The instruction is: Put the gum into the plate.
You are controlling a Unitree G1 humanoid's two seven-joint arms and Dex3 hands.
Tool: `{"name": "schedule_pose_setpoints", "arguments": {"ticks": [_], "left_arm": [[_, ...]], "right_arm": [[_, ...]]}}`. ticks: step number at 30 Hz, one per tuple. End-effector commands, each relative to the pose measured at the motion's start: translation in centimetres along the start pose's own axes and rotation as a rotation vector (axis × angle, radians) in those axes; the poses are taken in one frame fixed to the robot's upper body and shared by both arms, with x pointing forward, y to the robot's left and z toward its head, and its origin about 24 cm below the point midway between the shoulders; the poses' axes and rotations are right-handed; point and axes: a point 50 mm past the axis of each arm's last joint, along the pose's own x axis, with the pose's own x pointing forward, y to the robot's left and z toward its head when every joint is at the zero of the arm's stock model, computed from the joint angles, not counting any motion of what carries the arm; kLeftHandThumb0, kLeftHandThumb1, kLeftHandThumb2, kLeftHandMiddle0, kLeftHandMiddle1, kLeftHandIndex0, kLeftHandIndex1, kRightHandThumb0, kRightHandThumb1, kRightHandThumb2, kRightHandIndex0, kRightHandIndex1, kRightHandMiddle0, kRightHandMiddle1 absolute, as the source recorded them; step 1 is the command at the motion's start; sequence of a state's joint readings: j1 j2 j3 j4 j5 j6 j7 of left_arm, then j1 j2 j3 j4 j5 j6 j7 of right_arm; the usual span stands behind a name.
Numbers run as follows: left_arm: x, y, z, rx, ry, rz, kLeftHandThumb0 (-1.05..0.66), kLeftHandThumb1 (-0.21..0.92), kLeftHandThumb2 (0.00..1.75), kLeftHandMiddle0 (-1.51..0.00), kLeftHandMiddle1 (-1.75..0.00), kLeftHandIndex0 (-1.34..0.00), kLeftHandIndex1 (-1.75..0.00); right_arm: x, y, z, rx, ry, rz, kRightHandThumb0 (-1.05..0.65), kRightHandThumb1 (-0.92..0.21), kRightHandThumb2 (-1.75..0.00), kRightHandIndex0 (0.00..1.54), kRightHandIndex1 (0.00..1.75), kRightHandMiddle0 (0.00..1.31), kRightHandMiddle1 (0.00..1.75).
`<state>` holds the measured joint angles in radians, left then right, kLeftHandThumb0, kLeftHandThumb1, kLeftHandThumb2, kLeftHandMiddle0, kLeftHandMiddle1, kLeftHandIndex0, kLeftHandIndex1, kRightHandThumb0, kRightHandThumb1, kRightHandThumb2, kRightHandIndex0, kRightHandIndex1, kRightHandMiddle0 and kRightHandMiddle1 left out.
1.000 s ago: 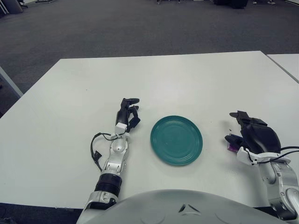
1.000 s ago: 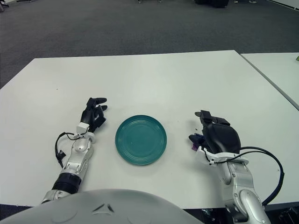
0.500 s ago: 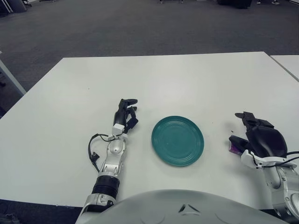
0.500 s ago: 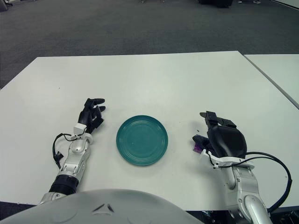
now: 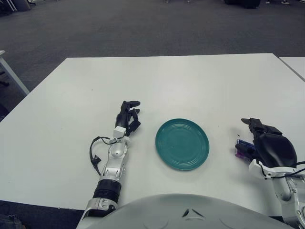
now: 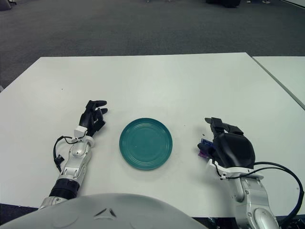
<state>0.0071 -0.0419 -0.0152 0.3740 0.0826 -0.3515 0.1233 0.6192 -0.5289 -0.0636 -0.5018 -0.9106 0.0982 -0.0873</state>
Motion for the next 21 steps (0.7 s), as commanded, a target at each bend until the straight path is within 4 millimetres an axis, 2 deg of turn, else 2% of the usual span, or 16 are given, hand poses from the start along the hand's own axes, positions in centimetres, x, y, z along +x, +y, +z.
{"name": "schedule_pose_setpoints", "arguments": {"ticks": [1, 13, 21], "left_arm": [[-0.5, 0.6, -1.3, 0.021, 0.077, 0.009, -0.69, 0.92, 0.99, -0.29, -1.03, -0.24, -1.23], [-0.5, 0.5, -1.2, 0.029, 0.067, 0.01, -0.68, 0.92, 0.98, -0.28, -1.04, -0.24, -1.25], [-0.4, 0.6, -1.1, 0.037, 0.064, 0.015, -0.68, 0.92, 0.97, -0.28, -1.02, -0.21, -1.24]], "right_arm": [[-3.7, 1.6, 0.4, 0.073, 0.072, 0.075, -0.85, -0.92, -0.56, 0.4, 0.09, 0.0, 0.7], [-4.5, 1.3, 1.1, 0.076, 0.064, 0.106, -0.85, -0.92, -0.58, 0.37, 0.08, 0.0, 0.63], [-4.8, 1.5, 1.1, 0.081, 0.073, 0.138, -0.85, -0.92, -0.54, 0.37, 0.07, 0.0, 0.66]]}}
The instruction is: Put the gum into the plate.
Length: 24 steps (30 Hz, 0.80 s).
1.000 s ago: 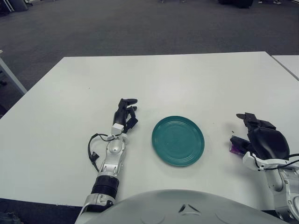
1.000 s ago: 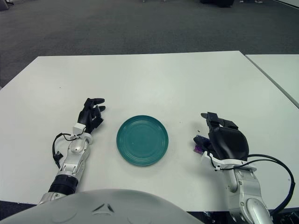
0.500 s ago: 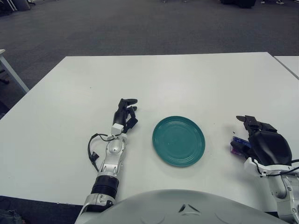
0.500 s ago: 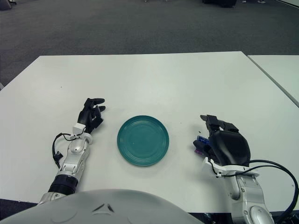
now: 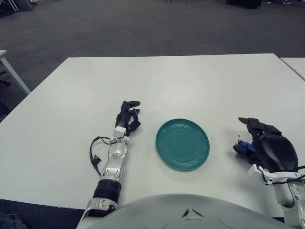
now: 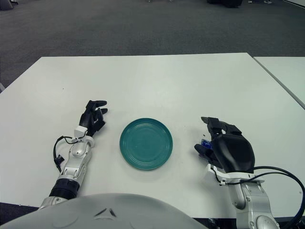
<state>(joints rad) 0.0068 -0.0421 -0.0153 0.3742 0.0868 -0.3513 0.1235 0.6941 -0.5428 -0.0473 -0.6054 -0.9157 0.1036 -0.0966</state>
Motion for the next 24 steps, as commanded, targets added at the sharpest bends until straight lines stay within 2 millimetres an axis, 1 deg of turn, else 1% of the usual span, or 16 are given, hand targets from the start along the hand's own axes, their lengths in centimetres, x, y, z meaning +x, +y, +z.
{"name": "schedule_pose_setpoints", "arguments": {"ticks": [1, 5, 13, 18, 21, 24], "left_arm": [[-0.4, 0.6, -1.1, 0.035, 0.063, 0.017, -0.68, 0.92, 0.97, -0.28, -1.02, -0.2, -1.24], [-0.4, 0.6, -1.1, 0.04, 0.059, 0.016, -0.68, 0.92, 0.97, -0.28, -1.02, -0.2, -1.24], [-0.4, 0.8, -1.0, 0.054, 0.055, 0.019, -0.69, 0.92, 0.96, -0.27, -1.0, -0.14, -1.22], [-0.4, 0.9, -1.0, 0.059, 0.056, 0.029, -0.69, 0.92, 0.95, -0.28, -0.98, -0.12, -1.22], [-0.4, 1.0, -1.0, 0.063, 0.053, 0.03, -0.69, 0.92, 0.95, -0.29, -0.97, -0.13, -1.21], [-0.4, 1.1, -1.1, 0.081, 0.055, 0.03, -0.7, 0.92, 0.95, -0.3, -0.95, -0.13, -1.21]], "right_arm": [[-3.6, 2.5, 0.0, 0.081, 0.123, 0.155, -0.85, -0.92, -0.53, 0.37, 0.07, 0.0, 0.67], [-3.9, 3.0, -0.1, 0.08, 0.14, 0.175, -0.85, -0.92, -0.53, 0.37, 0.07, 0.0, 0.67], [-4.1, 4.2, -0.8, 0.081, 0.176, 0.204, -0.85, -0.92, -0.55, 0.35, 0.06, 0.0, 0.65], [-4.0, 5.9, -2.0, 0.085, 0.223, 0.23, -0.86, -0.92, -0.56, 0.35, 0.06, 0.0, 0.67], [-4.1, 7.3, -2.8, 0.087, 0.258, 0.24, -0.86, -0.92, -0.56, 0.35, 0.06, 0.0, 0.68], [-4.2, 7.7, -3.1, 0.087, 0.289, 0.232, -0.87, -0.92, -0.57, 0.36, 0.05, 0.0, 0.69]]}}
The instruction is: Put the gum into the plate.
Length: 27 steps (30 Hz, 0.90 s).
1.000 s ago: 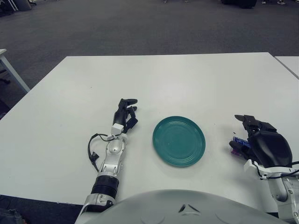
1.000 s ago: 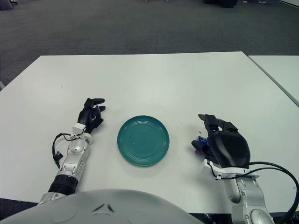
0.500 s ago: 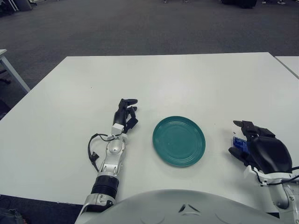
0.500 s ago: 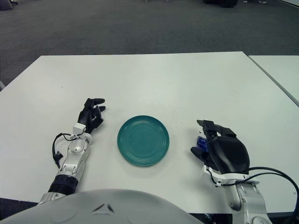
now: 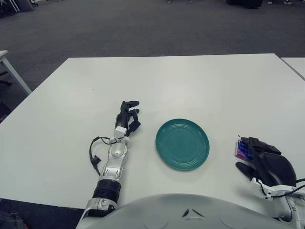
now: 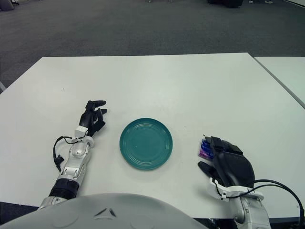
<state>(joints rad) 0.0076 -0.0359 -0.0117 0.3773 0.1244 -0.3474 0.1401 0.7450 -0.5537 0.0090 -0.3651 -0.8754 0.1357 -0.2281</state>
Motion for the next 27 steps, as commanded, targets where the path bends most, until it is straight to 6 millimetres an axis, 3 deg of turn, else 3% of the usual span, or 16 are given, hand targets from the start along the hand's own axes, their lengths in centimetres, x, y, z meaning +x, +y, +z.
{"name": "schedule_pose_setpoints", "arguments": {"ticks": [1, 21, 26, 27], "left_arm": [[-0.33, 0.85, -1.05, 0.045, 0.051, 0.023, -0.71, 0.92, 0.96, -0.3, -0.94, -0.13, -1.21], [-0.11, 1.36, -0.94, 0.082, 0.039, 0.024, -0.71, 0.92, 0.96, -0.27, -0.94, -0.08, -1.22], [-0.09, 1.39, -1.0, 0.089, 0.032, 0.012, -0.71, 0.92, 0.95, -0.27, -0.94, -0.08, -1.22], [-0.1, 1.29, -1.01, 0.079, 0.037, 0.006, -0.71, 0.92, 0.95, -0.27, -0.94, -0.07, -1.21]], "right_arm": [[-1.44, 3.13, -0.36, 0.084, 0.13, 0.093, -0.87, -0.92, -0.58, 0.36, 0.05, 0.0, 0.7], [-1.03, 3.19, -0.93, 0.07, 0.185, 0.066, -0.88, -0.92, -0.62, 0.36, 0.05, 0.0, 0.76], [-0.89, 3.23, -1.03, 0.081, 0.199, 0.042, -0.86, -0.92, -0.59, 0.49, 0.12, 0.0, 0.88], [-0.84, 3.25, -1.06, 0.087, 0.2, 0.028, -0.86, -0.92, -0.58, 0.51, 0.26, 0.0, 0.98]]}}
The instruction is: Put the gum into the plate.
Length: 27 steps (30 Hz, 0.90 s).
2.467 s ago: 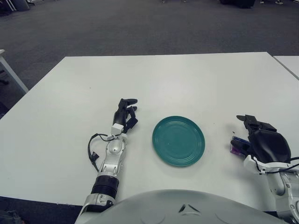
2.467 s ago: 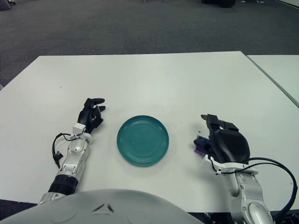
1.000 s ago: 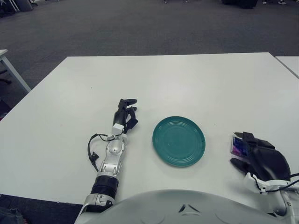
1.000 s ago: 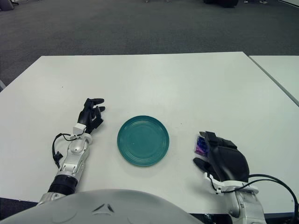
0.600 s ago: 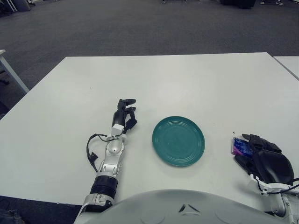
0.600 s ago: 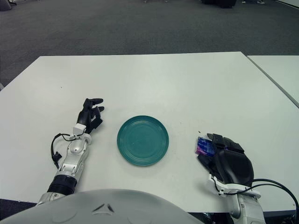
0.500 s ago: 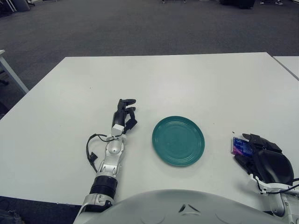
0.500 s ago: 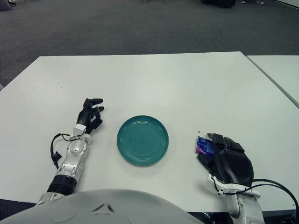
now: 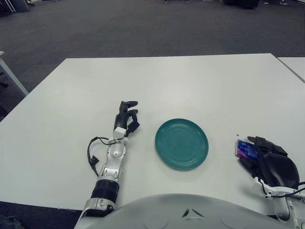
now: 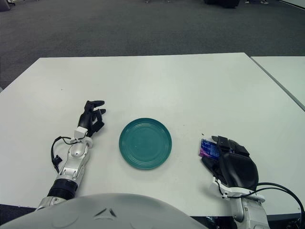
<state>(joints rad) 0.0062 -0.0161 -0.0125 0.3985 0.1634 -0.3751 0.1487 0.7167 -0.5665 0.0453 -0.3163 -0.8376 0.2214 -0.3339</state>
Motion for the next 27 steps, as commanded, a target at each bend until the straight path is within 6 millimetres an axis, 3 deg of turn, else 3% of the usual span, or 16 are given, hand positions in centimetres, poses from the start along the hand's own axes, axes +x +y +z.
{"name": "schedule_pose_setpoints", "arguments": {"ticks": [1, 5, 7, 10, 17, 27], "left_arm": [[-0.1, 0.8, -0.9, 0.017, 0.055, 0.009, -0.71, 0.92, 0.94, -0.27, -0.94, -0.07, -1.21], [-0.1, 0.8, -0.8, -0.004, 0.067, 0.016, -0.71, 0.92, 0.93, -0.27, -0.94, -0.07, -1.21], [-0.1, 0.8, -0.8, -0.002, 0.074, 0.019, -0.71, 0.92, 0.93, -0.26, -0.94, -0.06, -1.2], [-0.1, 0.9, -0.8, -0.003, 0.08, 0.019, -0.72, 0.92, 0.93, -0.26, -0.94, -0.06, -1.2], [-0.3, 0.9, -0.3, -0.041, 0.081, 0.023, -0.73, 0.92, 0.94, -0.26, -0.99, -0.1, -1.23], [-0.5, 0.7, 0.1, -0.076, 0.096, 0.024, -0.73, 0.92, 0.92, -0.23, -1.07, -0.14, -1.26]], "right_arm": [[-1.2, 2.7, -0.4, 0.079, 0.121, 0.084, -0.84, -0.92, -0.56, 0.54, 0.48, 0.03, 1.11], [-1.0, 2.7, -0.3, 0.095, 0.107, 0.06, -0.78, -0.92, -0.49, 0.56, 0.96, 0.11, 1.42], [-1.0, 2.6, -0.2, 0.1, 0.096, 0.059, -0.54, -0.83, -0.61, 0.55, 1.19, 0.23, 1.6], [-1.0, 2.4, 0.0, 0.098, 0.086, 0.064, -0.44, -0.75, -0.74, 0.54, 1.32, 0.3, 1.69], [-1.2, 1.8, 0.6, 0.077, 0.048, 0.128, -0.41, -0.62, -0.92, 0.52, 1.42, 0.38, 1.74], [-1.6, 1.4, 1.0, 0.035, 0.001, 0.176, -0.41, -0.59, -0.97, 0.54, 1.46, 0.41, 1.75]]}}
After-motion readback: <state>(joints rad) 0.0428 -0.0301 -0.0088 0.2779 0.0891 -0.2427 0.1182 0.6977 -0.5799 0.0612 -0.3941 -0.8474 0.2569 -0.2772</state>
